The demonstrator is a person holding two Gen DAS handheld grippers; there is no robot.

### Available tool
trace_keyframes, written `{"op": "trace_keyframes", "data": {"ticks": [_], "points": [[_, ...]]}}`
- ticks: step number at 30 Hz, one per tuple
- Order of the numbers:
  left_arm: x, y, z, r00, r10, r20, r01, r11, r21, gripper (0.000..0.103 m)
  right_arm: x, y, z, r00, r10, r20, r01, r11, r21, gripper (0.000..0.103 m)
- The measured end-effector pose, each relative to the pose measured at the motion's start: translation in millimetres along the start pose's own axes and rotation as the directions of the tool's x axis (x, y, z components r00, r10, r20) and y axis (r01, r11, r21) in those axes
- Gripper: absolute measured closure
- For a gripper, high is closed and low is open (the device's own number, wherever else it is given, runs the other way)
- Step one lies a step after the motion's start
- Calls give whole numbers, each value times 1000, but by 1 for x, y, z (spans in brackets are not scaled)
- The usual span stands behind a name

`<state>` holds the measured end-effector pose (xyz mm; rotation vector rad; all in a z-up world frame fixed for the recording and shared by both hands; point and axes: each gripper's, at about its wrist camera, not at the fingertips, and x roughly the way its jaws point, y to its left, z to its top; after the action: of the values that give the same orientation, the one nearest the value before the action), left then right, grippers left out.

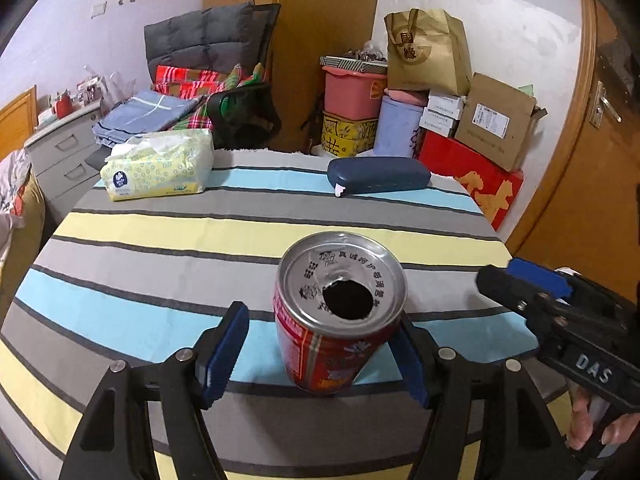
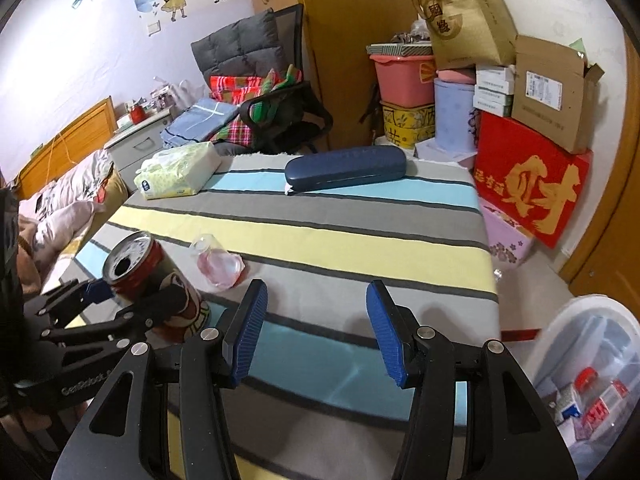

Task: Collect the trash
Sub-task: 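Grasp the red cartoon can with the left tool while the right tool grasps the clear plastic cup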

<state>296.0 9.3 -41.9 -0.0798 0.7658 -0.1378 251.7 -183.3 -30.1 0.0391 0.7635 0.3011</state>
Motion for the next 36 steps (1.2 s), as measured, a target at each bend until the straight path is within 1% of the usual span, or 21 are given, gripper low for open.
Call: {"op": "trace_keyframes", "data": {"ticks": [1,2,8,12,14,18,22,28,29,30,31,36], "points": [[-1,1,0,1000,1,3,-1,1000,0,46,2,2,1,1000,3,-6,-3,1000,-1,50],[-2,4,1,1000,-3,3,3,1000,-4,49,4,4,2,1000,7,-8,-7,1000,-5,50],[-5,25,2,999,32,-7,-32,999,-5,50,17,20,4,999,28,-38,-30,999,-39,50],[-8,45,2,997,79,2,-79,997,-20,50,28,31,6,997,53,-56,-56,997,-62,50],[-9,55,3,997,74,3,-73,997,-39,50,34,37,7,995,69,-68,-74,995,-72,50],[-10,69,3,995,100,3,-99,994,-46,50,45,54,9,992,87,-89,-97,990,-107,50],[-10,81,4,995,97,3,-97,993,-72,50,55,66,14,992,79,-99,-93,986,-139,50],[-8,83,6,996,93,5,-92,993,-72,50,66,73,20,993,51,-107,-65,989,-133,50],[-8,83,6,996,94,5,-93,993,-73,50,66,73,20,993,49,-109,-63,990,-128,51],[-8,83,7,995,95,4,-94,993,-71,50,66,72,19,993,51,-110,-65,990,-122,62],[-8,83,7,996,94,4,-94,993,-69,50,66,71,19,993,46,-110,-59,991,-118,70],[-8,81,7,995,98,3,-98,993,-66,50,62,69,18,994,39,-100,-49,994,-100,70]]}}
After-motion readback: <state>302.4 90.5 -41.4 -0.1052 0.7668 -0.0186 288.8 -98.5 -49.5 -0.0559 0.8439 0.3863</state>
